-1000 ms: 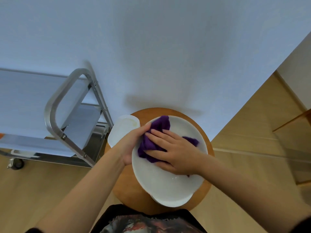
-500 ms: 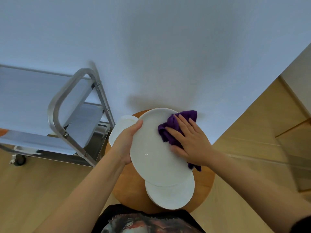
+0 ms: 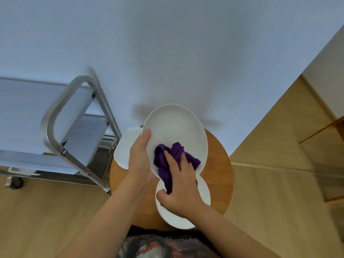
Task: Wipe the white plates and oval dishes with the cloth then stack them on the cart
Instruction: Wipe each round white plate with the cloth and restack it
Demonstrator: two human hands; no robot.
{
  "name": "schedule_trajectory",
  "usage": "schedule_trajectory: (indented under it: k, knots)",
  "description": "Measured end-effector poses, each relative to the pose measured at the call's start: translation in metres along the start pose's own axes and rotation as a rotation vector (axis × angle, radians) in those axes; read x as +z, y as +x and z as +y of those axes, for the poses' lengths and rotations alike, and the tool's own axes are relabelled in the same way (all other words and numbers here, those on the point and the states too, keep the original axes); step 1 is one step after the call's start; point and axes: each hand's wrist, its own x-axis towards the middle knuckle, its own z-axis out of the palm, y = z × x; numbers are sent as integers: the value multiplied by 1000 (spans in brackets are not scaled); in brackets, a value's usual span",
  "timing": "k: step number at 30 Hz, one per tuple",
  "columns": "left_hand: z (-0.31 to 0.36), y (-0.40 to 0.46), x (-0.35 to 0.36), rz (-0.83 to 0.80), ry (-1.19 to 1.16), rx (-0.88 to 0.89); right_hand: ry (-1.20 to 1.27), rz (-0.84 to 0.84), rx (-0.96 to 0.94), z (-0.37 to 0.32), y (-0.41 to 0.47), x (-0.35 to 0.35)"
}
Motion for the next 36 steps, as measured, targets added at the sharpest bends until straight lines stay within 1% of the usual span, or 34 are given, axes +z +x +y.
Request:
schedule_trajectory:
  k: [2,5,8,10,12,15,17,18,21,22,24,26,29,31,33,34,36]
  knots:
    - [-5,-3,4,51,-25,-16,-19,68,-12,-10,5,-1]
    - [-10,-7,7,121,13,-14,-65,261,-109,-25,13,2]
    - [-5,-8,10,111,-14,3,-114,308,-164,-32,17,-1]
    - [-1,-8,12,120,-18,21,-142,299,-199,-26,17,-5]
    - [3,-10,13,106,19,48,-99,263,-209,-20,17,-13]
    - [7,-15,9,14,221,86,6,204,-167,-12,17,-25]
    - [22,-13,3,-9,356,26,21,178,-190,-6,17,-35]
    - [32,-8,-1,8,380,-27,-2,151,-242,-2,15,-40]
    - [62,15,-13,8,345,-243,-161,12,-449,9,9,-50]
    - [65,19,-15,18,353,-277,-213,-36,-501,11,7,-50]
    - [63,25,-18,96,396,-277,-281,-71,-562,13,2,-47]
    - [56,25,-20,126,342,-252,-298,-29,-555,14,-2,-43]
    - [38,17,-10,125,156,-211,-271,117,-487,7,-2,-35]
    - [20,6,3,173,52,-167,-247,230,-389,-9,2,-26]
    - [4,-4,11,192,5,-129,-278,320,-261,-27,8,-20]
    - [0,-8,13,190,-15,-122,-294,346,-243,-33,11,-19]
    - [0,-9,11,162,-50,-114,-273,333,-297,-31,14,-23]
